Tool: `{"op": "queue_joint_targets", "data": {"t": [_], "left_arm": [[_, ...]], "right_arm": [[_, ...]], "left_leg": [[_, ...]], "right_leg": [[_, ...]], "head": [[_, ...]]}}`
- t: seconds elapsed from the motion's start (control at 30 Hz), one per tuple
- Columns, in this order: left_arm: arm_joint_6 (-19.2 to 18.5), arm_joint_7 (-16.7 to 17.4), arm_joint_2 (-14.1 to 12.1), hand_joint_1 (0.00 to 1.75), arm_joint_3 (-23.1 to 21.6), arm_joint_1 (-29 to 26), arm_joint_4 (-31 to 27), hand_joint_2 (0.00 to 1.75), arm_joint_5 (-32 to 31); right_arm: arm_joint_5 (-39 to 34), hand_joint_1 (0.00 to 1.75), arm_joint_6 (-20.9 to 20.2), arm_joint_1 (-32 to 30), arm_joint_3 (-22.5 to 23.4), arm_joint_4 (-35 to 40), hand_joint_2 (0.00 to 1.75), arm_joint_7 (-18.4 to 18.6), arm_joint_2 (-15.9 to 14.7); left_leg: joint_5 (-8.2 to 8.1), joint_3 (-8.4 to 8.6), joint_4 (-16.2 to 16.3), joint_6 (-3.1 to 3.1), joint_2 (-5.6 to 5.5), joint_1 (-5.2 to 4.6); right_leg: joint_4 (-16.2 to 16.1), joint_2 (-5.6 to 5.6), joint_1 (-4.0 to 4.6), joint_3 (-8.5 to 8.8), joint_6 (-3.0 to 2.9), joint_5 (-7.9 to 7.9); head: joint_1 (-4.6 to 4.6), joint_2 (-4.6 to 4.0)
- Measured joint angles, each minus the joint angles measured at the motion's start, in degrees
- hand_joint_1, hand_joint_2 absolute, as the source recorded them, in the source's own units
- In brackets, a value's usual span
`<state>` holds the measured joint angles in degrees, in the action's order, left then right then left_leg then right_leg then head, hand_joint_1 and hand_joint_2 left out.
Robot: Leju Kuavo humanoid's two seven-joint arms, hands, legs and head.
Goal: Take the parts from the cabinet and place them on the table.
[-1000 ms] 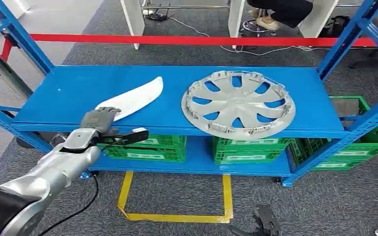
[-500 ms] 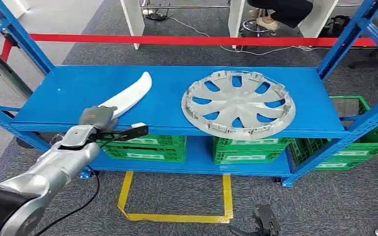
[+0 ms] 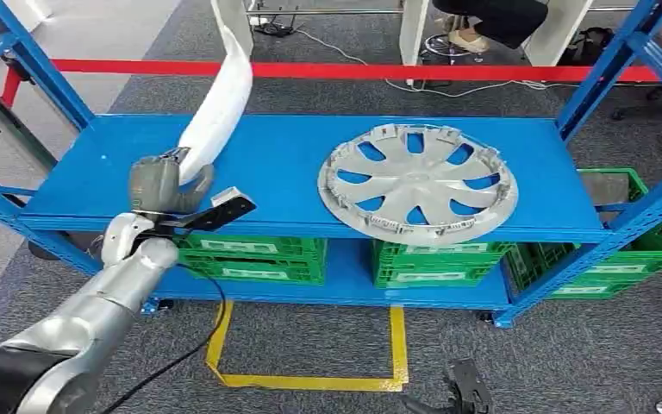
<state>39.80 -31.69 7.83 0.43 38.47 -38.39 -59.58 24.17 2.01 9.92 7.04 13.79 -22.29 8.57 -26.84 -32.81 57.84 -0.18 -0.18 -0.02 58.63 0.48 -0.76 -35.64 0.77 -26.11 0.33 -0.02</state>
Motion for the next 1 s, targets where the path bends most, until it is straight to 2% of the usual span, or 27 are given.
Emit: {"op": "queue_joint_targets", "data": {"t": [0.03,0.07,0.13,0.23,0.43,0.57,1.0], "left_arm": [[0.1,-3.9,1.7,1.75,3.1,-0.8,-2.8,1.75,0.7],[0.2,-6.1,3.0,1.75,5.4,-1.2,-4.7,1.75,0.9],[0.2,-7.7,5.0,1.75,8.6,-2.3,-9.0,1.75,1.5],[0.3,-8.2,6.9,1.75,10.7,-3.5,-13.5,1.75,2.8],[0.3,-8.3,8.4,1.75,12.0,-5.3,-18.8,1.75,6.9],[0.3,-8.3,8.7,1.75,12.1,-6.0,-19.9,1.75,10.0],[0.3,-8.3,8.7,1.75,11.9,-6.4,-20.2,1.75,13.2]], "right_arm": [[0.1,0.00,0.0,0.0,0.0,0.0,1.75,0.0,0.0],[0.1,0.00,0.0,0.1,0.0,0.0,1.75,0.0,0.0],[0.2,0.00,0.0,0.0,0.0,0.0,1.75,0.0,0.0],[0.3,0.00,0.0,0.0,0.0,0.0,1.75,0.0,0.0],[0.3,0.00,0.0,0.1,0.0,0.0,1.75,0.0,0.0],[0.3,0.00,0.2,0.1,0.1,0.0,1.75,0.0,0.0],[0.5,0.00,0.3,0.1,0.1,0.0,1.75,0.1,0.0]], "left_leg": [[0.00,-0.02,0.0,0.01,0.00,0.00],[-0.01,-0.02,0.0,0.01,0.00,0.00],[-0.07,-0.01,0.0,0.04,0.05,0.00],[-0.07,0.00,0.0,0.04,0.05,0.01],[-0.02,0.00,0.0,0.04,0.00,0.03],[-0.02,-0.01,0.0,0.04,0.00,0.02],[-0.04,-0.02,0.0,0.05,0.00,0.01]], "right_leg": [[0.0,-0.01,0.00,0.00,0.00,0.00],[0.0,0.00,0.00,0.00,0.00,0.00],[0.0,0.08,-0.01,0.01,0.00,0.00],[0.0,0.07,-0.01,0.00,0.00,0.00],[0.0,-0.02,0.03,0.03,0.00,0.00],[0.0,-0.03,0.02,0.03,0.00,0.00],[0.0,-0.04,0.01,0.02,0.00,0.00]], "head": [[0.02,0.00],[0.00,0.00],[0.00,0.00],[0.00,0.00],[0.00,0.00],[0.00,0.00],[-0.02,0.00]]}}
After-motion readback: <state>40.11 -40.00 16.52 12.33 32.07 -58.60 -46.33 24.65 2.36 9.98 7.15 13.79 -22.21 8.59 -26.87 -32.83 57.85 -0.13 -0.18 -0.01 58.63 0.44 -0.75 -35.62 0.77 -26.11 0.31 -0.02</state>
